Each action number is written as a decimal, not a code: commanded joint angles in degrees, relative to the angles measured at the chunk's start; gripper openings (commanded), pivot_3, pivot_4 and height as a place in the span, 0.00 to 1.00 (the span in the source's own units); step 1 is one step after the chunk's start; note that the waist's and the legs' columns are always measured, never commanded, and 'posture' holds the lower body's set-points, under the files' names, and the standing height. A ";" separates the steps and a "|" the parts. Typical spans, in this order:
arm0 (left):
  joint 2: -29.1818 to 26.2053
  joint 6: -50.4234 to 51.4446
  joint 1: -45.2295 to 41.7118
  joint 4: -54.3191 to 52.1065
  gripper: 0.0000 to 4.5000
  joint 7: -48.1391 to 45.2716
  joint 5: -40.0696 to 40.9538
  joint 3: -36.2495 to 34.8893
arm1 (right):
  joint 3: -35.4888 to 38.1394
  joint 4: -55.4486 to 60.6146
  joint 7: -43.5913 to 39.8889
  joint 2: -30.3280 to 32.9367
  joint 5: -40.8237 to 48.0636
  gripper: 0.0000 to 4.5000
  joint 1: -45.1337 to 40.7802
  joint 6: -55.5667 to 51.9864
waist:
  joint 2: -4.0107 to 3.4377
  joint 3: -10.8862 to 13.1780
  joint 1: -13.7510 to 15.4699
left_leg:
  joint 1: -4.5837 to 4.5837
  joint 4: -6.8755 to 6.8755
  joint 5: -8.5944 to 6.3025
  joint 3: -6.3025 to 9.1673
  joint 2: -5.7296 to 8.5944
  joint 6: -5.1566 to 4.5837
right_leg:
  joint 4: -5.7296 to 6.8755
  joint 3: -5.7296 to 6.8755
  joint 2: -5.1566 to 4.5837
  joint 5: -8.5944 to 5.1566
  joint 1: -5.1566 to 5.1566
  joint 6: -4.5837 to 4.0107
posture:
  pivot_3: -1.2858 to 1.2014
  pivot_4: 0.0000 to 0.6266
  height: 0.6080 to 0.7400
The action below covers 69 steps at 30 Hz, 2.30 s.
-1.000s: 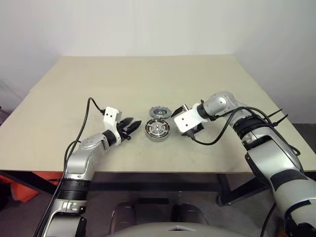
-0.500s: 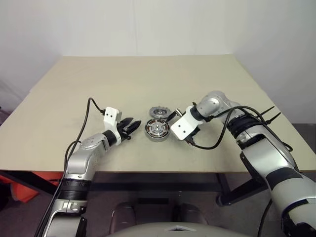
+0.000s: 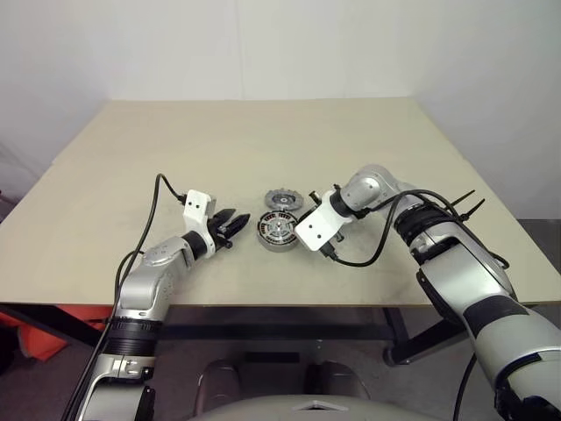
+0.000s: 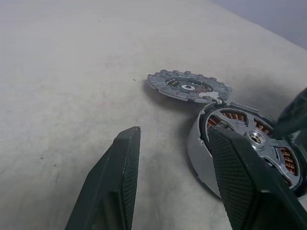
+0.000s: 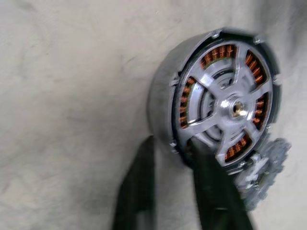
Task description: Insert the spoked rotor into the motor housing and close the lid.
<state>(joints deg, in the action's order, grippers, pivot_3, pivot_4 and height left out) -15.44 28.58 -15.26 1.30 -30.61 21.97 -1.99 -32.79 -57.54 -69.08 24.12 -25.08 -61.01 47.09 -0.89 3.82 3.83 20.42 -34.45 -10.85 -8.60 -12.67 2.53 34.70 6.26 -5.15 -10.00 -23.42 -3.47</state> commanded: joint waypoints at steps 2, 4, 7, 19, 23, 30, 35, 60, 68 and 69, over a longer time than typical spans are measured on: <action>-0.03 -1.06 -0.47 -1.60 0.53 0.41 0.04 -0.72 | 0.37 -0.31 2.20 -0.38 -0.34 0.22 -2.03 0.79 | 0.00 0.01 -0.03 | 0.00 0.00 0.00 0.00 0.00 0.00 | 0.00 0.01 0.01 0.00 -0.01 0.00 | 0.52 0.00 1.00; -0.07 -1.05 -0.52 -1.55 0.53 0.42 0.04 -0.73 | 0.35 -0.65 2.72 -0.41 -0.64 0.22 -2.12 0.76 | 0.00 0.01 -0.03 | 0.00 0.00 0.00 0.00 0.00 0.00 | 0.01 0.00 0.01 0.00 -0.01 0.00 | 0.52 0.00 1.00; -0.11 -0.93 -0.55 -1.73 0.53 0.49 0.05 -0.69 | 0.64 -0.98 2.70 -0.53 -0.39 0.22 -2.17 0.17 | 0.00 0.01 -0.04 | -0.01 0.00 0.00 0.00 0.00 0.00 | 0.01 -0.01 0.01 0.00 -0.01 0.00 | 0.52 0.00 1.00; -0.02 -0.83 -0.69 -1.87 0.53 0.71 -0.05 -0.50 | 2.34 -1.09 5.55 0.01 -0.05 0.00 -2.76 -2.06 | 0.02 0.04 -0.27 | -0.01 -0.02 0.00 -0.01 0.00 0.00 | 0.02 -0.02 0.01 0.00 0.00 0.00 | 0.52 0.00 1.00; 0.11 -0.94 -0.81 -1.61 0.53 0.83 -0.15 -0.44 | 5.15 -0.72 4.61 -0.58 3.61 0.00 -2.04 -7.91 | 0.02 0.07 -0.27 | 0.01 -0.02 0.00 0.00 0.00 0.00 | 0.02 -0.02 0.01 0.00 -0.04 -0.01 | 0.52 0.00 1.00; 0.47 -1.29 -0.57 -1.26 0.53 1.10 -0.47 -0.54 | 11.67 7.12 -4.10 -0.57 12.39 0.00 0.90 -29.17 | 0.03 0.09 0.05 | 0.09 -0.02 -0.01 0.00 -0.02 -0.02 | 0.01 -0.01 0.01 0.11 -0.06 -0.19 | 0.52 0.00 1.00; 0.61 -1.14 -0.38 -1.52 0.53 1.26 -0.57 -0.71 | 13.05 19.80 -11.71 1.74 17.21 0.00 4.94 -40.58 | 0.04 0.10 0.34 | 0.22 -0.02 -0.02 0.01 -0.02 -0.04 | 0.00 -0.01 0.01 0.12 -0.14 -0.20 | 0.52 0.00 1.00; -0.61 -1.11 1.42 -3.03 0.53 2.25 -0.31 -3.00 | 8.60 29.55 -2.99 -6.12 19.25 0.00 10.60 -68.18 | 0.05 0.10 0.81 | 0.28 0.03 0.02 0.01 -0.02 0.04 | 0.01 -0.03 0.02 0.00 -0.31 0.00 | 0.52 0.00 1.00; -0.41 -0.97 1.76 -3.55 0.53 2.54 -0.21 -3.05 | 9.40 26.85 -0.01 -7.57 19.60 0.44 8.66 -68.71 | 0.05 0.10 0.92 | 0.25 0.03 0.03 0.01 -0.03 0.05 | 0.02 -0.05 0.00 0.01 -0.27 -0.01 | 0.52 0.00 1.00; -0.41 -0.99 1.72 -3.47 0.53 2.53 -0.23 -3.05 | 9.51 26.93 0.14 -7.52 19.77 0.52 8.49 -68.70 | 0.05 0.10 0.90 | 0.22 0.03 0.04 0.01 -0.03 0.06 | 0.02 -0.05 0.01 0.00 -0.27 0.00 | 0.52 0.00 1.00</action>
<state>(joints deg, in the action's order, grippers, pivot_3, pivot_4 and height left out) -15.70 28.54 -13.01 -0.14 -28.20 21.33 -4.33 -24.83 -31.12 -69.42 16.44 -5.81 -50.56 -21.85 -0.84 3.92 4.73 20.63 -34.41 -10.80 -8.58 -12.69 2.61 34.72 6.21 -5.13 -10.00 -23.68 -3.47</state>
